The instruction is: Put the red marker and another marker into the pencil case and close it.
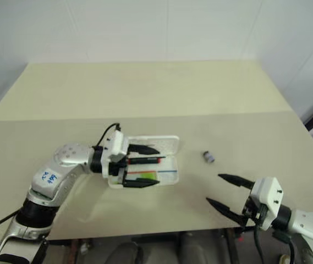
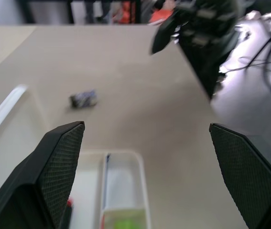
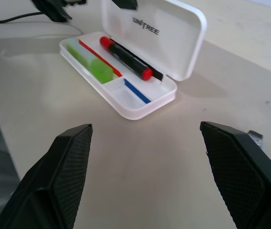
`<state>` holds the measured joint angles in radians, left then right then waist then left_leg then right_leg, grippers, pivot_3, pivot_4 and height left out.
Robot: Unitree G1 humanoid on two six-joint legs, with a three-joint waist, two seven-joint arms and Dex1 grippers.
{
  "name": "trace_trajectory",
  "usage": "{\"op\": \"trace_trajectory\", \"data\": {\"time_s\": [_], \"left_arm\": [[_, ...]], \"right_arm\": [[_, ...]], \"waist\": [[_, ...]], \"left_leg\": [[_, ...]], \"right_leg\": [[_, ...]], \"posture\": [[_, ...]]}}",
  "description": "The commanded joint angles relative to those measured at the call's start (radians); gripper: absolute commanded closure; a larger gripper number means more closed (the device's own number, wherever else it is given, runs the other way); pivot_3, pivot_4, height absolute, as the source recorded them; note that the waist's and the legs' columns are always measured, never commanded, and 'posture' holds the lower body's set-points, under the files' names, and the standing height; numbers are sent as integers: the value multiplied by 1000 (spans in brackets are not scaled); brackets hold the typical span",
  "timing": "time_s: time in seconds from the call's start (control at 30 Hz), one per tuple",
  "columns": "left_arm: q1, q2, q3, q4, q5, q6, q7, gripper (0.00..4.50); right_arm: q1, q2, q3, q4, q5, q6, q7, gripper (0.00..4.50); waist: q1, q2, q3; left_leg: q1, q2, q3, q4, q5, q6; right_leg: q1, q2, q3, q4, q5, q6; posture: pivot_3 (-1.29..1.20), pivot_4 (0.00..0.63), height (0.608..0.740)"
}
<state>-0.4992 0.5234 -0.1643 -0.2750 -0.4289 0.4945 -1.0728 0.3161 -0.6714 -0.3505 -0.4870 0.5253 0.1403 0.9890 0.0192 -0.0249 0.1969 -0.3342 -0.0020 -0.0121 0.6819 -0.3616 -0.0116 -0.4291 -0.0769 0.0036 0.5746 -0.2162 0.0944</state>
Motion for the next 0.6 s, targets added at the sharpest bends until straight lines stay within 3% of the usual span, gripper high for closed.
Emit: {"op": "trace_trajectory", "data": {"time_s": [0.03, 0.3, 0.6], "left_arm": [[29, -26, 46, -24, -80, -50, -36, 27], [125, -28, 96, -32, -116, -140, -71, 27], [220, -65, 82, -65, -85, -185, 26, 27]], "right_arm": [[-58, -3, 20, 36, -68, 22, -88, 667], [-175, 39, 104, 120, -188, 34, -224, 667], [-386, 110, 204, 238, -282, 106, -366, 667]], "waist": [[-6, 0, 0], [-13, 1, 0], [-20, 1, 0]], "left_leg": [[0, 0, 0, 0, 0, 0], [0, 0, 0, 0, 0, 0], [0, -1, -3, 0, 1, 0]], "right_leg": [[0, 0, 0, 0, 0, 0], [0, 0, 0, 1, -1, -1], [0, -1, 2, 1, 0, 0]], "posture": [[0, 150, 740], [0, 150, 740], [0, 150, 740]]}}
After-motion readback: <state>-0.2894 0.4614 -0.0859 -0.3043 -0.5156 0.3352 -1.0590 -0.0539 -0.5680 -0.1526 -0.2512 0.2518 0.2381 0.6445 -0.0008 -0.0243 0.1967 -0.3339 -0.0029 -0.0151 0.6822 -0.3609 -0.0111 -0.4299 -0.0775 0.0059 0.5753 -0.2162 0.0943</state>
